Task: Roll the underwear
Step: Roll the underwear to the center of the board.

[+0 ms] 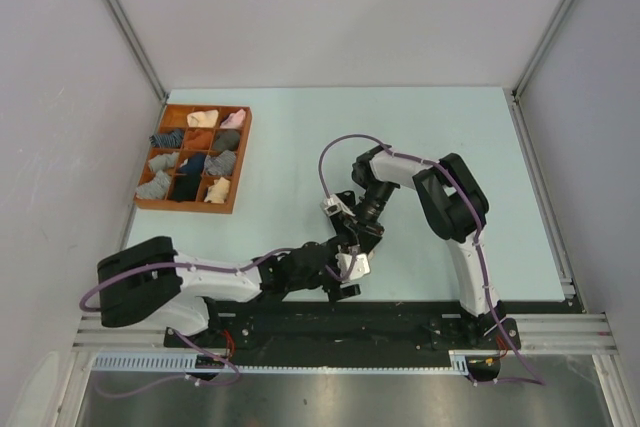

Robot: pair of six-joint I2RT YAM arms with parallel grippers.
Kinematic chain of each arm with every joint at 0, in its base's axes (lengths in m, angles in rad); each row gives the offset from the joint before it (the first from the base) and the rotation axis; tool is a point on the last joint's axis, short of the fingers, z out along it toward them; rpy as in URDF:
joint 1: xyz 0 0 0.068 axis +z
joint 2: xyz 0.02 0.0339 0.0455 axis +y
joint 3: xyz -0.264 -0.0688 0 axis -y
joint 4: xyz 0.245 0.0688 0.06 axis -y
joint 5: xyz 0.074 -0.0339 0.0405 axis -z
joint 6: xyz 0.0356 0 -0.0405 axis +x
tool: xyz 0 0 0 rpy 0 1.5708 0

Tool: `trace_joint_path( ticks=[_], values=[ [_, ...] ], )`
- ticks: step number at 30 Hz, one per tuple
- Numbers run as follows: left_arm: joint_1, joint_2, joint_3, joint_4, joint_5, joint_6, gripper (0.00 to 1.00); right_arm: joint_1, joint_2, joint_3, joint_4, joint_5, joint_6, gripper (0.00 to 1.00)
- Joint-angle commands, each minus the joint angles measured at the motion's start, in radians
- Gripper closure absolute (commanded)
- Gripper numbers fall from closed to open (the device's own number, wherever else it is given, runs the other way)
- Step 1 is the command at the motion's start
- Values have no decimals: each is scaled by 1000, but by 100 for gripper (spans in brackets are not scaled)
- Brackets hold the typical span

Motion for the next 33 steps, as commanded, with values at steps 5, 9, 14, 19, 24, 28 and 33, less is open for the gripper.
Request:
trace_joint_path(
  ticks=[5,9,14,19,24,28,33],
  values=[
    [-10,131,129,-57,-149,100,18,-7,23,31,-78,18,8,74],
    [-7,198,187,-112,-178,100,37,-9,20,31,-81,12,8,74],
    [-7,269,247,-232,-186,66,76,-18,10,34,-80,-4,10,72],
    [35,260,250,-285,-37,-14,100,-41,-42,39,-55,-27,46,57],
    [199,225,210,-276,274,-115,99,-119,-189,56,-5,-60,82,41],
    [340,273,228,-281,552,-217,100,-159,-295,38,66,-22,120,39],
    [509,385,296,-292,830,-328,99,-144,-489,-176,190,-8,-15,40]
  ],
)
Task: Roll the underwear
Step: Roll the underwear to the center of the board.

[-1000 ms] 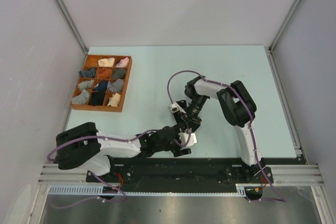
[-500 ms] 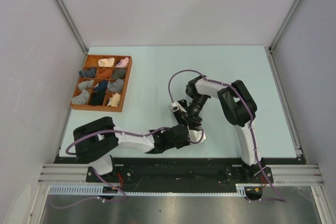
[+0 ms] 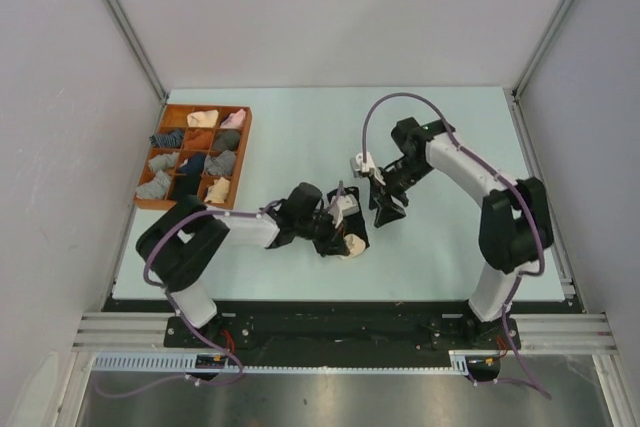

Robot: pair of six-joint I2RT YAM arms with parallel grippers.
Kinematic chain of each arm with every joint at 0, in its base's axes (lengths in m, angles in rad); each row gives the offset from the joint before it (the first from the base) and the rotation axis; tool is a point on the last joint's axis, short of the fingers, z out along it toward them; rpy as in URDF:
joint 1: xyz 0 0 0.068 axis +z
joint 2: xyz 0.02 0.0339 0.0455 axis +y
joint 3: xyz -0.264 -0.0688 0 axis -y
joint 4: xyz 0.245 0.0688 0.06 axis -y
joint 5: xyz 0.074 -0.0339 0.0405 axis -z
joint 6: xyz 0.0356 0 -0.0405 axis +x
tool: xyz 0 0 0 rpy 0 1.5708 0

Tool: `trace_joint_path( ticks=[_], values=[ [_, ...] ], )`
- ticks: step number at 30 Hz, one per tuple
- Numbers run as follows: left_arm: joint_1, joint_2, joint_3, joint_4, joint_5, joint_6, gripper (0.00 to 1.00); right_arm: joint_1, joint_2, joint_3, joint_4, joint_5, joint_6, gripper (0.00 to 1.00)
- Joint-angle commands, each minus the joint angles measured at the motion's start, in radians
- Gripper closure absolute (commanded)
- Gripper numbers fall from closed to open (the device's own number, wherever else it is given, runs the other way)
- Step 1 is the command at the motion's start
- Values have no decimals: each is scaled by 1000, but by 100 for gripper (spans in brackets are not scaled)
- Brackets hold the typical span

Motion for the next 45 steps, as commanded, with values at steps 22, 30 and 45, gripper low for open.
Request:
trace_joint_path(
  ticks=[22,30,45],
  values=[
    [231,428,389,-319,452,-230,95,349,-307,-673,854,510,-191,36],
    [299,242,244,124,428,-513,72,355,-214,-675,848,570,-177,57],
    [45,-598,-454,491,-39,-46,34,153,121,-177,-35,3,-88,74]
  ],
)
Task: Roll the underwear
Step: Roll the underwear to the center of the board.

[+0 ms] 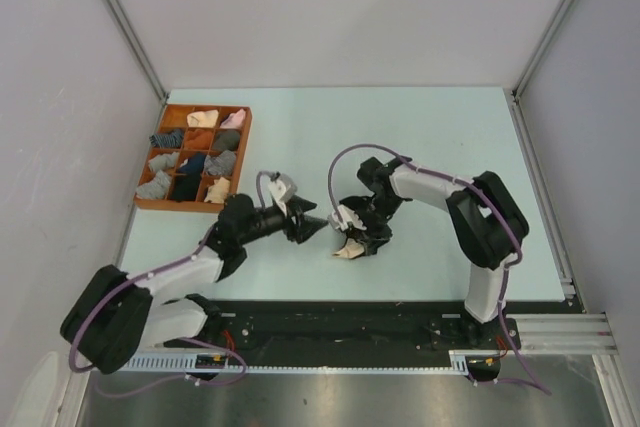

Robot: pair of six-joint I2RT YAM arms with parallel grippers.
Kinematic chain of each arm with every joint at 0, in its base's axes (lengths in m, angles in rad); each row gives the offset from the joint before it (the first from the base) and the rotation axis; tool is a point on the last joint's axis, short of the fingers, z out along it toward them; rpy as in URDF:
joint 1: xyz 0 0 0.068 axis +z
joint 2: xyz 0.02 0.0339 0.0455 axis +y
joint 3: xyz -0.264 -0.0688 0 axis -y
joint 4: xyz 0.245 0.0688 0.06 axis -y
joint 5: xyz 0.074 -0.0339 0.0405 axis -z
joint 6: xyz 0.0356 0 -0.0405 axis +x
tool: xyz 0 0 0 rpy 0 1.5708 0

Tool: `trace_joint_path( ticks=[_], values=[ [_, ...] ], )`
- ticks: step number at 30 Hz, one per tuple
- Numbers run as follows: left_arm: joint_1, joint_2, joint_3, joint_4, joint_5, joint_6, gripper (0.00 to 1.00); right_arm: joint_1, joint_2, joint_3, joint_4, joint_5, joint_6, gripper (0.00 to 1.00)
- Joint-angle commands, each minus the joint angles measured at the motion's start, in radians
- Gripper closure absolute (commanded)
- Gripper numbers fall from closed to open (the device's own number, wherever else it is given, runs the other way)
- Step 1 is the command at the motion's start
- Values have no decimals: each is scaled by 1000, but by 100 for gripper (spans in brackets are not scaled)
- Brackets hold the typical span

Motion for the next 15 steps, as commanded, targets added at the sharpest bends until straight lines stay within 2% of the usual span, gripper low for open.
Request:
trace_joint_path(
  ticks=[1,2,4,8,9,15],
  values=[
    [-236,-120,-149,49,-103,235,33,-79,138,126,-392,-244,56,74],
    [-299,-124,-152,31,-129,287,32,-101,189,155,-417,-255,56,74],
    [-345,-99,-117,-36,-177,335,30,-122,223,174,-457,-272,68,74],
    [-451,13,-4,-148,-238,464,26,-159,263,182,-423,-263,129,74],
    [-470,36,36,-162,-252,486,22,-162,270,182,-416,-266,135,74],
    [-537,237,183,-257,-372,595,22,-179,278,182,-392,-269,175,73]
  ],
)
